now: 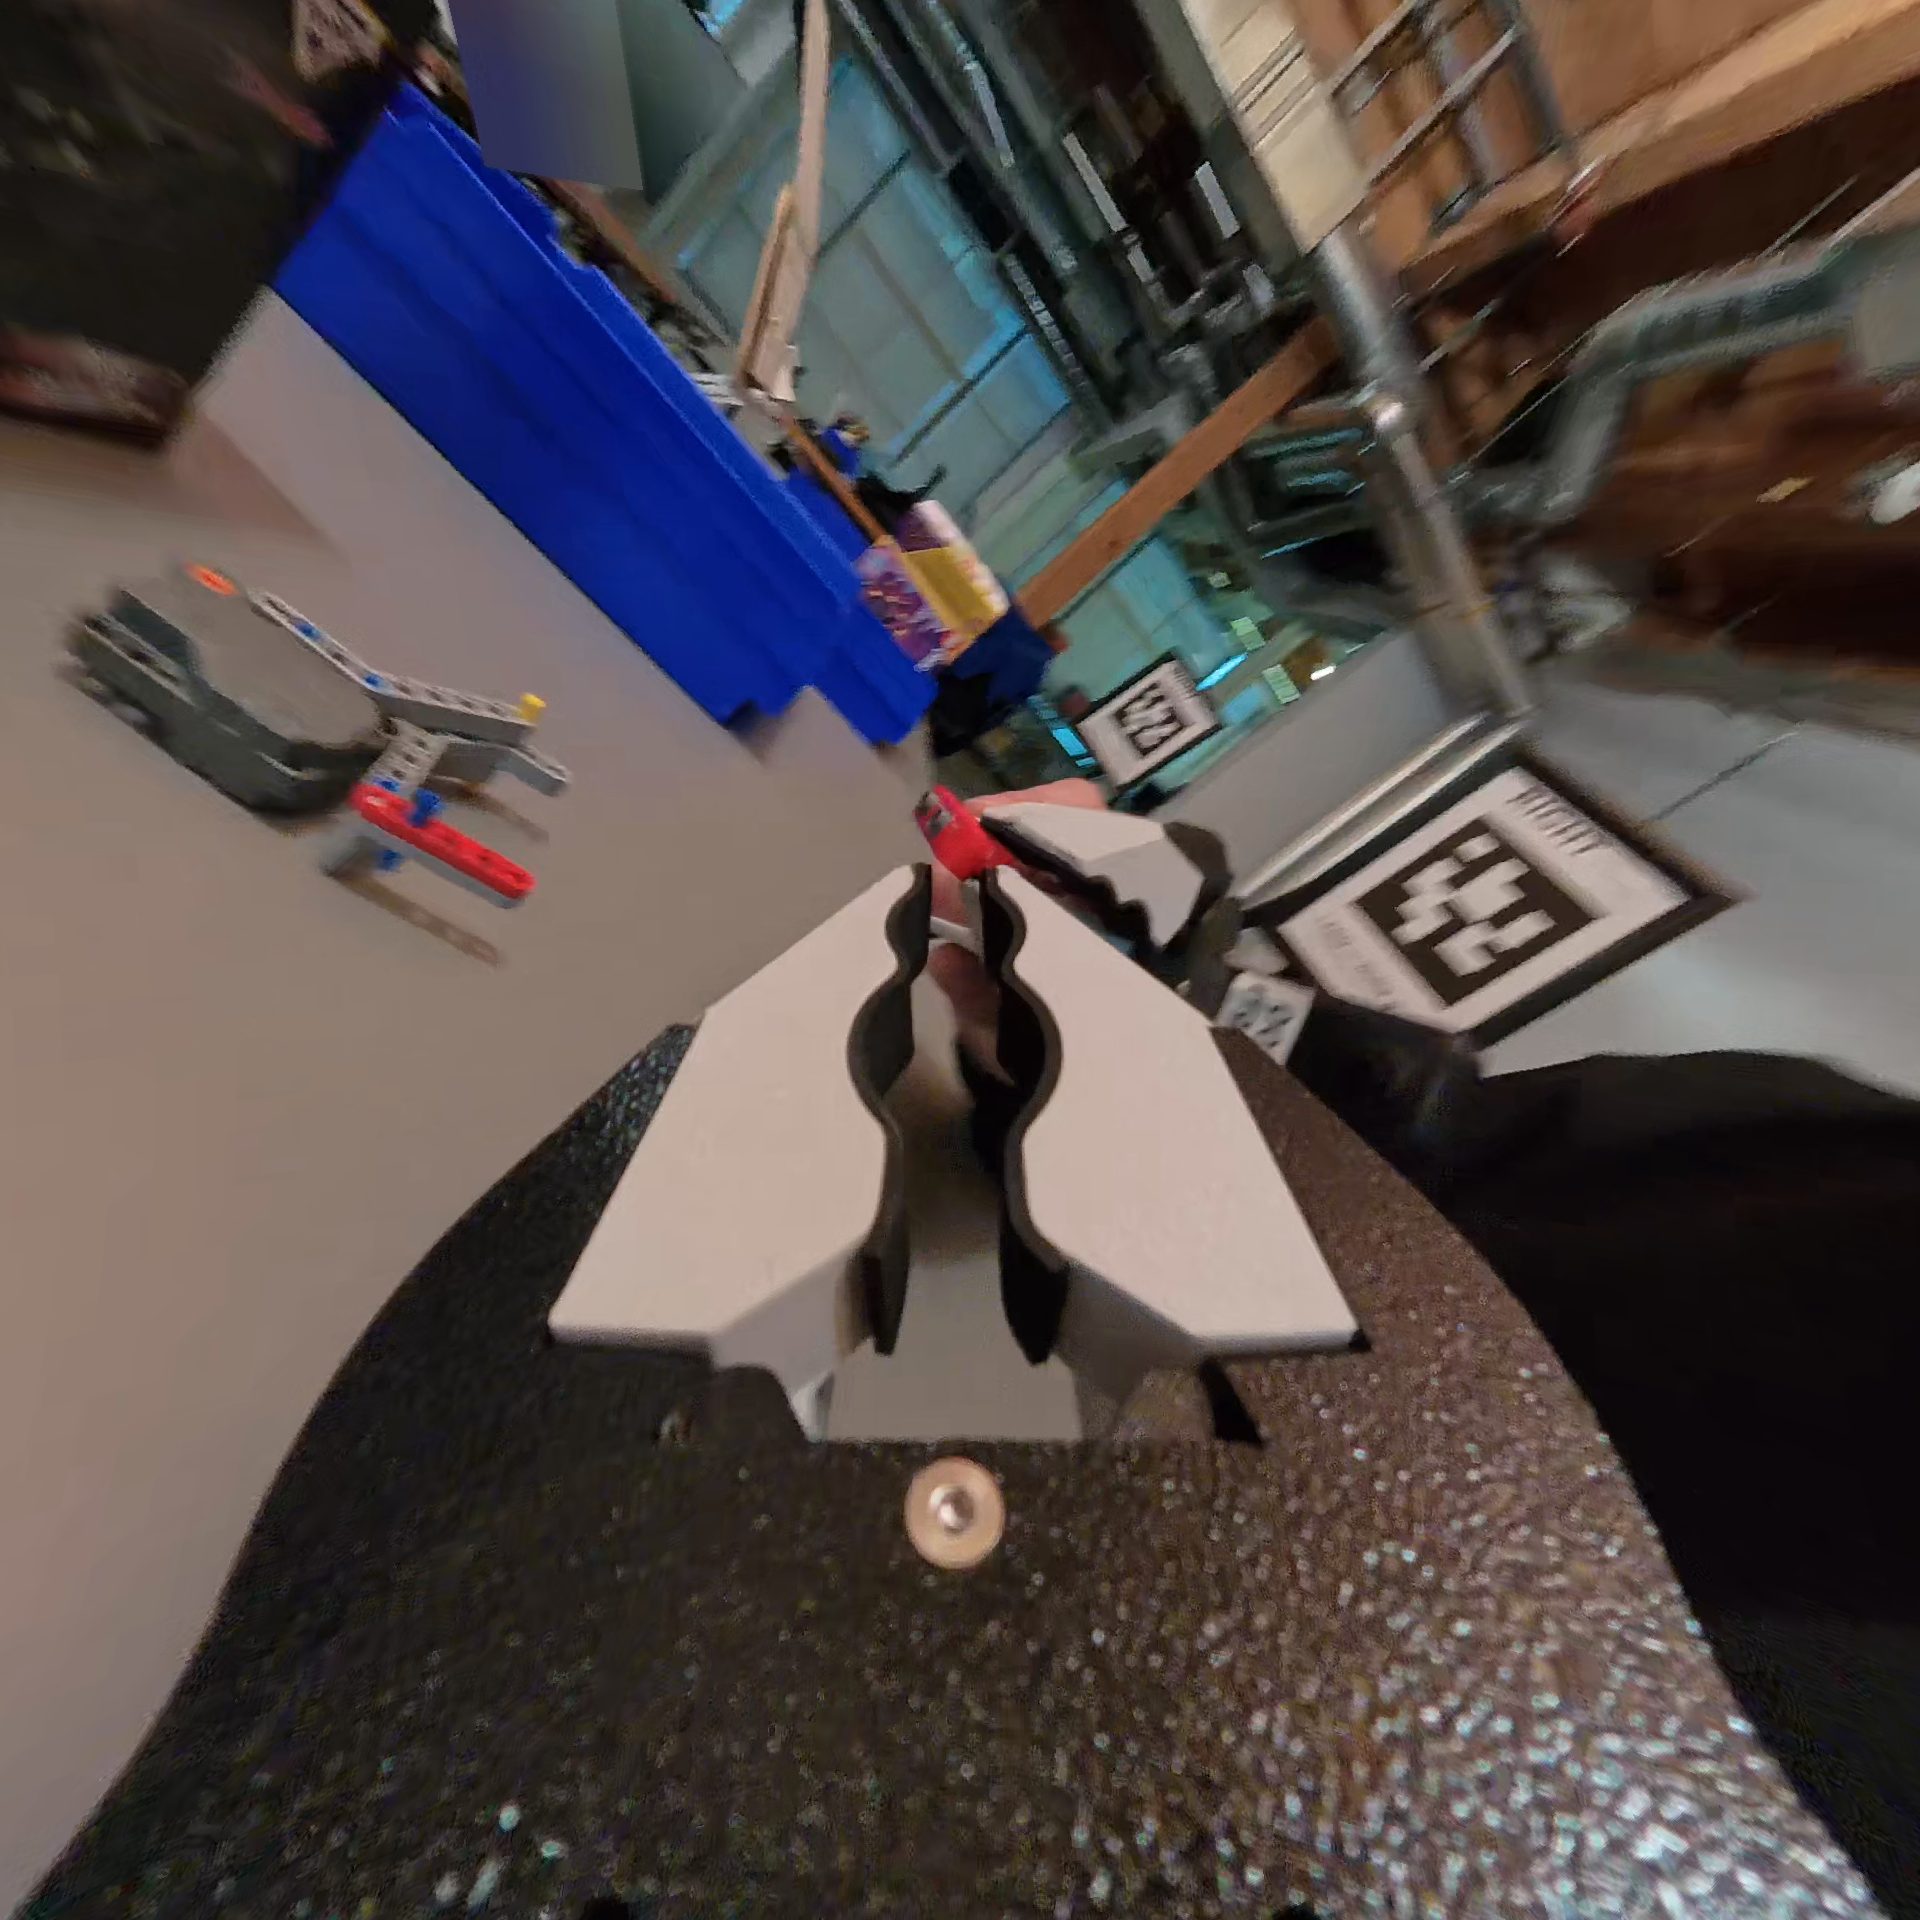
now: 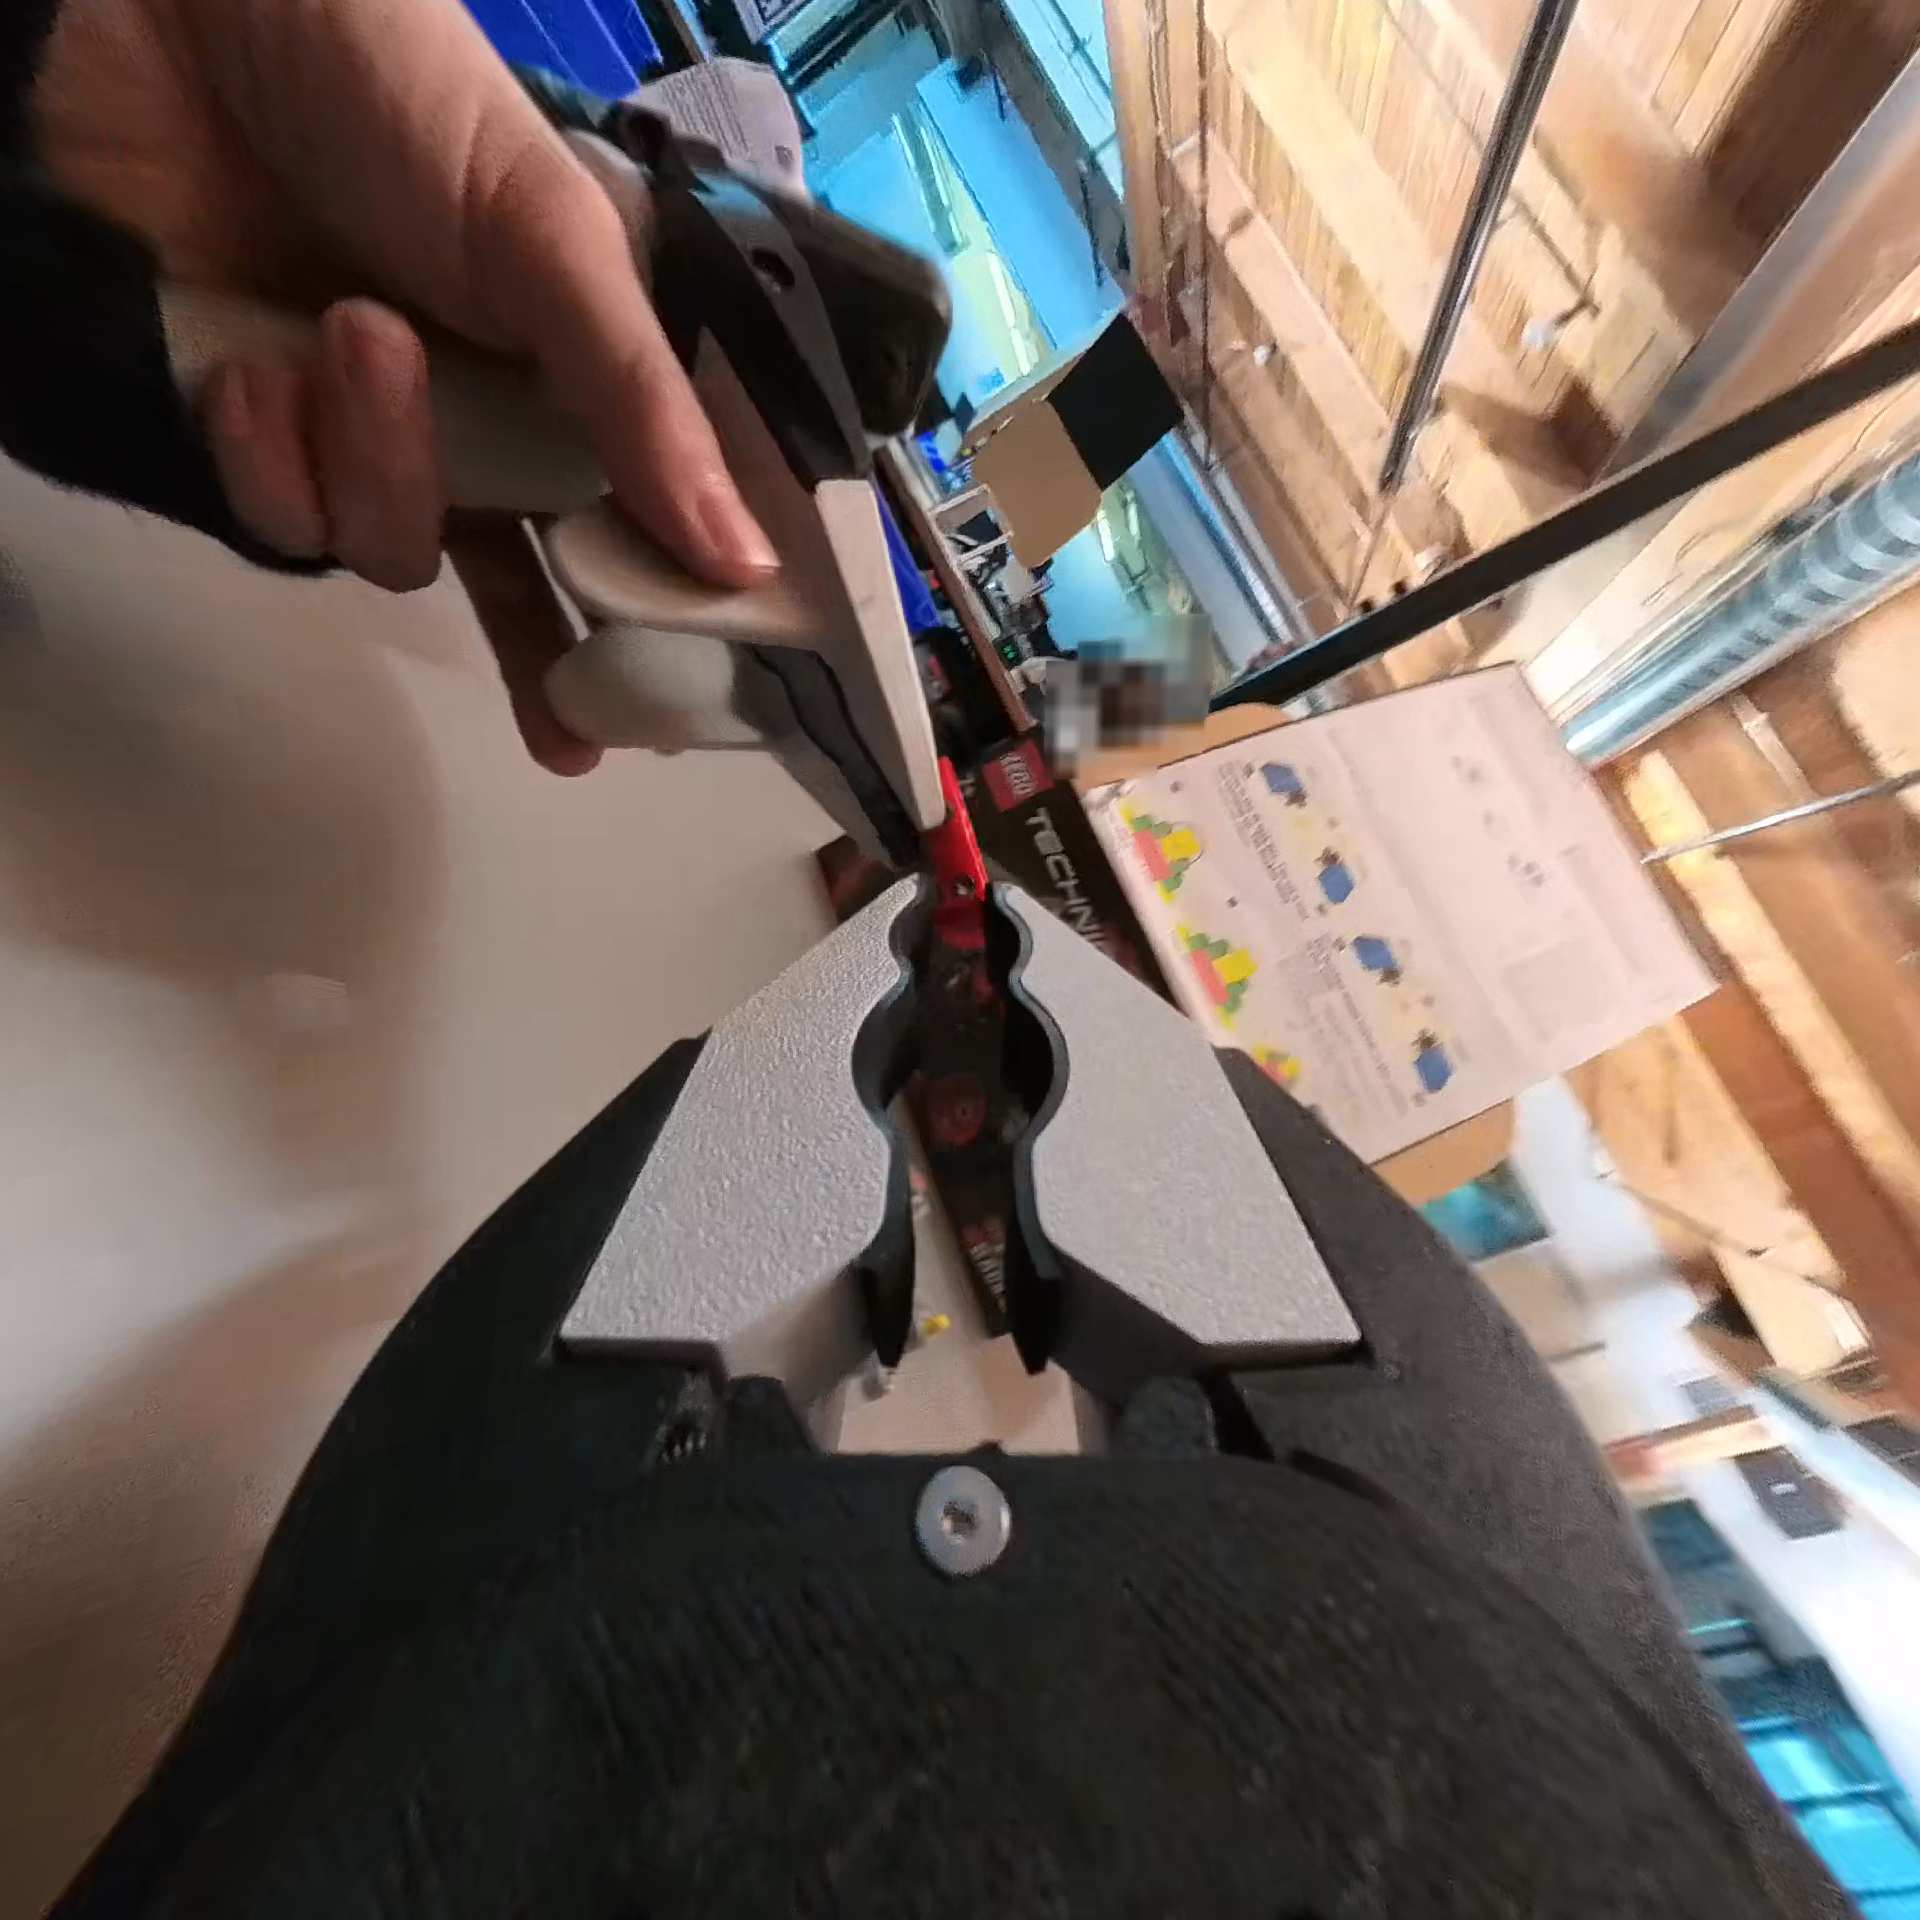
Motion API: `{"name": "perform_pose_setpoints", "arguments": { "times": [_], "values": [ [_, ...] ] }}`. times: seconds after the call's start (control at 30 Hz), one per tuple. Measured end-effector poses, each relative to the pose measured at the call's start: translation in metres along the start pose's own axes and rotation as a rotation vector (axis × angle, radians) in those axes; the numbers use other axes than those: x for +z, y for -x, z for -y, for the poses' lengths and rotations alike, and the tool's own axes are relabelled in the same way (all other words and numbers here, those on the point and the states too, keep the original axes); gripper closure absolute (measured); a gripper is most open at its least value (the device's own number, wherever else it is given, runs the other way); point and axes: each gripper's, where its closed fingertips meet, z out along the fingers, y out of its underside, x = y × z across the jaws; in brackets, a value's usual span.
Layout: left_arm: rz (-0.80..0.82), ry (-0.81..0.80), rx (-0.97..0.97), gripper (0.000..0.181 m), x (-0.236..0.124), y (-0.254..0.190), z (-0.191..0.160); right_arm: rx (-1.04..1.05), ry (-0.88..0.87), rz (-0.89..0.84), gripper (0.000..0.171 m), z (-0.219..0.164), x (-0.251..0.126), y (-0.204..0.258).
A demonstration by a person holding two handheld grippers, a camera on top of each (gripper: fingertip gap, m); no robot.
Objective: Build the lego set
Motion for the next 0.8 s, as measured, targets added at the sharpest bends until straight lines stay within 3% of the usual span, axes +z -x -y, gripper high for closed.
{"name": "perform_pose_setpoints", "arguments": {
  "times": [0.17, 0.27, 0.4, 0.53, 0.8],
  "values": [
    [0.220, 0.115, 0.328, 0.167, -0.012, 0.010, -0.001, 0.184, 0.048, 0.086, 0.163, -0.008, 0.002, 0.007],
    [0.338, 0.155, 0.473, 0.165, -0.017, 0.016, 0.001, 0.158, 0.060, 0.089, 0.163, -0.007, 0.001, 0.009],
    [0.316, 0.186, 0.473, 0.160, -0.011, 0.012, -0.005, 0.108, 0.064, 0.106, 0.163, -0.002, 0.002, 0.018],
    [0.337, 0.190, 0.506, 0.174, -0.011, 0.012, -0.003, 0.110, 0.073, 0.070, 0.163, -0.001, 0.001, 0.012],
    [0.334, 0.223, 0.529, 0.169, -0.014, 0.006, -0.005, 0.073, 0.053, 0.097, 0.164, 0.003, 0.001, 0.018]
  ]
}}
